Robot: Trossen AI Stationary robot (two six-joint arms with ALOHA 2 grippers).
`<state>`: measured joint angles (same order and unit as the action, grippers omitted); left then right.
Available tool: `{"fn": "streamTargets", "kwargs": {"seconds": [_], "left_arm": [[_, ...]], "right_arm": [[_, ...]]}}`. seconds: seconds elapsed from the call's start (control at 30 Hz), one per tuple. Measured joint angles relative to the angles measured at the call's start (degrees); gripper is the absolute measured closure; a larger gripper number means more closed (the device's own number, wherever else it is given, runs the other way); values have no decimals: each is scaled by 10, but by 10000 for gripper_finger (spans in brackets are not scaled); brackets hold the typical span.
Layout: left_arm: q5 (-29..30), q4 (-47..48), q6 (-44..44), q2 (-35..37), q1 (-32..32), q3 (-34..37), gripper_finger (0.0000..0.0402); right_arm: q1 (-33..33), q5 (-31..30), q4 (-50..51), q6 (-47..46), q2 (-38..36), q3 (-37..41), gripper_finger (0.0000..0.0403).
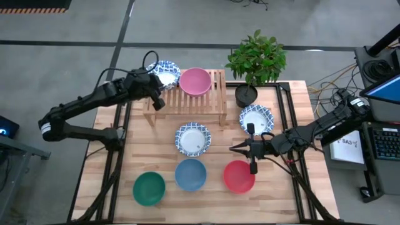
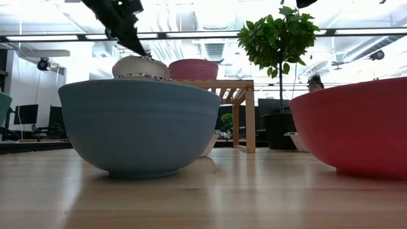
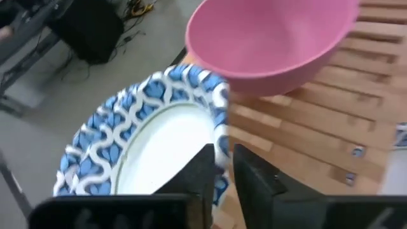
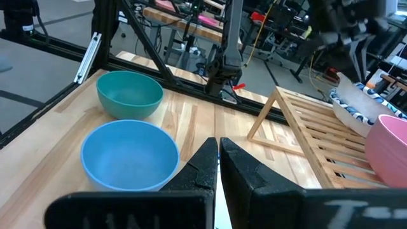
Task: Place and stack bowls onto a shelf
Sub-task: Stack the white patterned bowl on top of the white patterned bowl on the shelf
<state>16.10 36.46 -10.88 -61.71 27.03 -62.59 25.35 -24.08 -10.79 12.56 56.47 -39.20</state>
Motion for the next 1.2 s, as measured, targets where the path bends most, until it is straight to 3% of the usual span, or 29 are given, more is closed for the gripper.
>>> {"fn": "streamTargets", "kwargs": {"seconds": [0.23,0.57,0.93,1.2], "left_arm": [[-1,-5,39,-2,23,20,400],[-6,6,55,8,24,-6,400],[-6,1,72,4,27,65,400],[-1,-8,46,16,28,28,400]], "right_arm": [[0,0,0,-1,0,0,394],[0,0,0,-1,0,0,394],[0,0,0,-1,0,0,394],[0,0,0,-1,0,0,394]]}}
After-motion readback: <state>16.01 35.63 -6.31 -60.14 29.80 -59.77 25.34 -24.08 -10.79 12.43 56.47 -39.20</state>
